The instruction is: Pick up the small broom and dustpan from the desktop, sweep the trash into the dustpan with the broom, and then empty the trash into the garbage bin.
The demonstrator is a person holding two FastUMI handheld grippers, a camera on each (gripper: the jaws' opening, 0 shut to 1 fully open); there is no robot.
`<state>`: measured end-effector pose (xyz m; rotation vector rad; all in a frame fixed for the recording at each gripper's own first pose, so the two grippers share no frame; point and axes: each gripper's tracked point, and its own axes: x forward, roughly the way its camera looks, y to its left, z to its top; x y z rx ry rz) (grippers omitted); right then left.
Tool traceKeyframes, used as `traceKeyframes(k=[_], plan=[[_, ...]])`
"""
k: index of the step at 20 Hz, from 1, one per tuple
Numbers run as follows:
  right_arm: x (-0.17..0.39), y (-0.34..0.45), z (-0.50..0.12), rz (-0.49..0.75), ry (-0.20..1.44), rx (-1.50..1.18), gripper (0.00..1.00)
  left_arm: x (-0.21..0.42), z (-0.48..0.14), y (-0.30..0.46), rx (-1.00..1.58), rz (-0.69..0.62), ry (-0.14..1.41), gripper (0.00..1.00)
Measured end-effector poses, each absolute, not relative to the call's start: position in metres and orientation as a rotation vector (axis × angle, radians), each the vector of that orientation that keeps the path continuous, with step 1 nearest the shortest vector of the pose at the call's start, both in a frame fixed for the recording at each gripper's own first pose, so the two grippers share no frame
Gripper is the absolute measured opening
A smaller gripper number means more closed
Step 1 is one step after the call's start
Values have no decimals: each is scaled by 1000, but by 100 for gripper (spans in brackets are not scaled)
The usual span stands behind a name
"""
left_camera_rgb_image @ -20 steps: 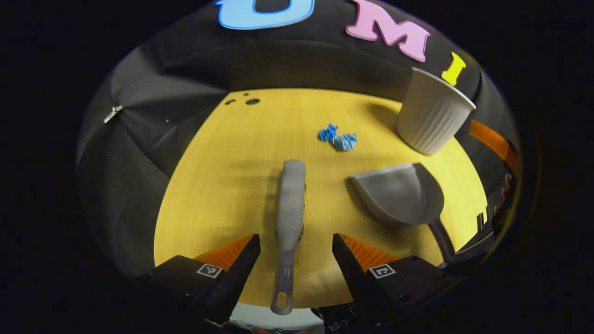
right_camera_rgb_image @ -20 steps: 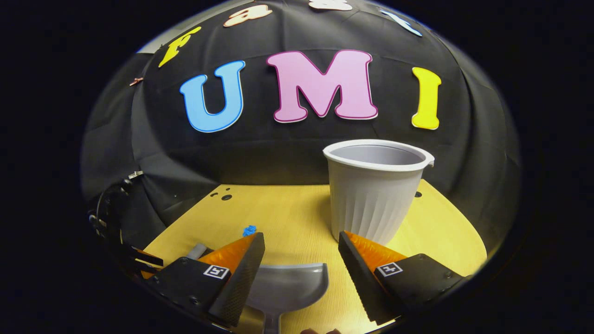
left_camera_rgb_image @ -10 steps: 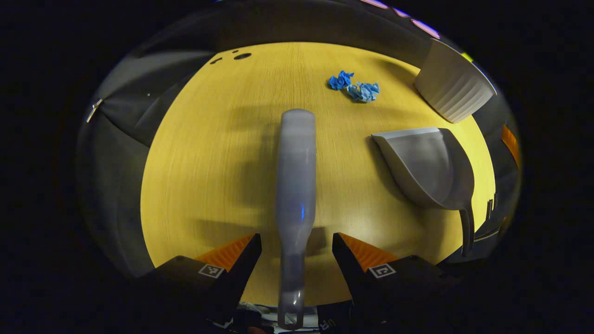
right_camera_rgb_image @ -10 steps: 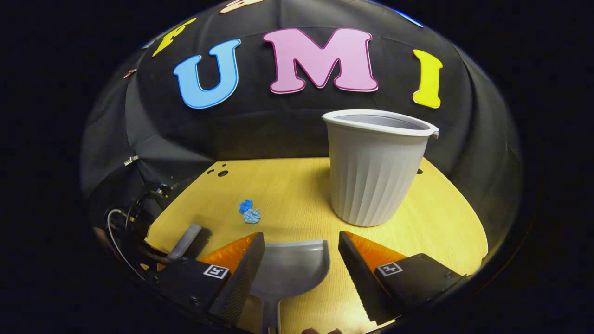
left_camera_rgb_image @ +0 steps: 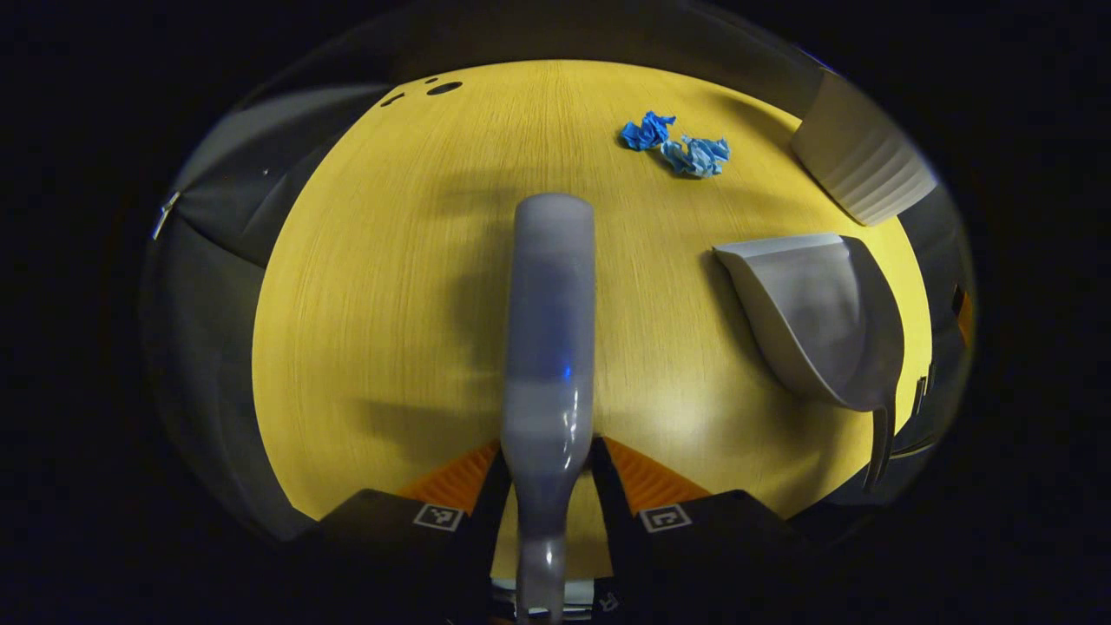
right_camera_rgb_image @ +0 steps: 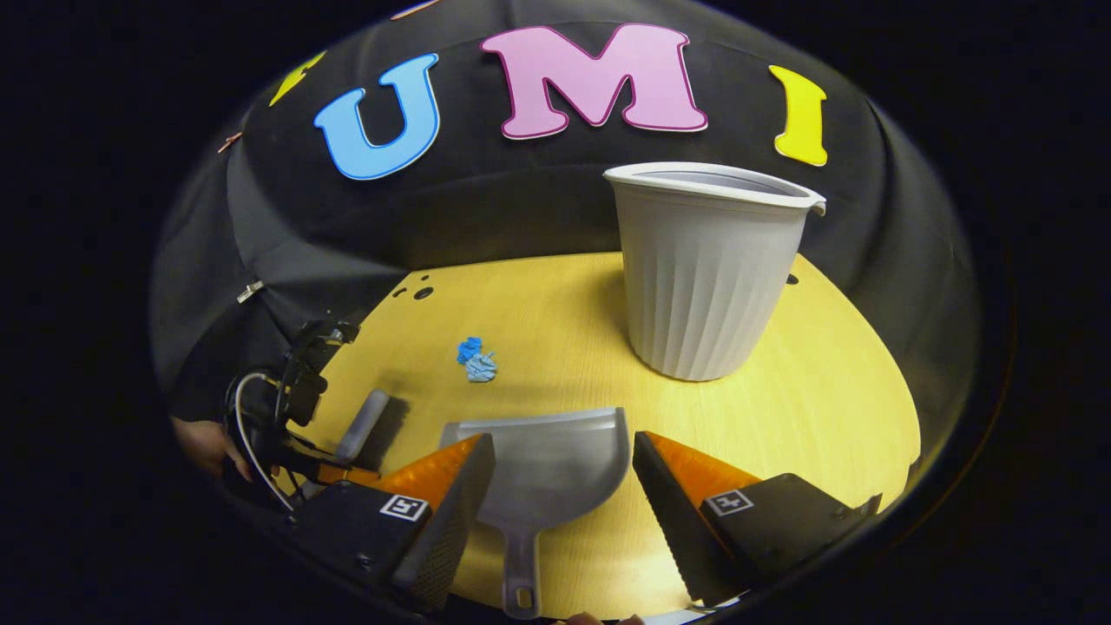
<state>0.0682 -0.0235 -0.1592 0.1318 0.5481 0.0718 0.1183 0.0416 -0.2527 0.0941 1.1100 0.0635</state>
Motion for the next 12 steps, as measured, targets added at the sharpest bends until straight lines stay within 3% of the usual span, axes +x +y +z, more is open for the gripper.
traceKeyframes(k=[3,12], plan=[[63,-24,-156,62,550,107,99,115,-254,41,81,71,1128,35],[27,12,-191,112,779,107,99,116,-251,44,73,27,1025,25]])
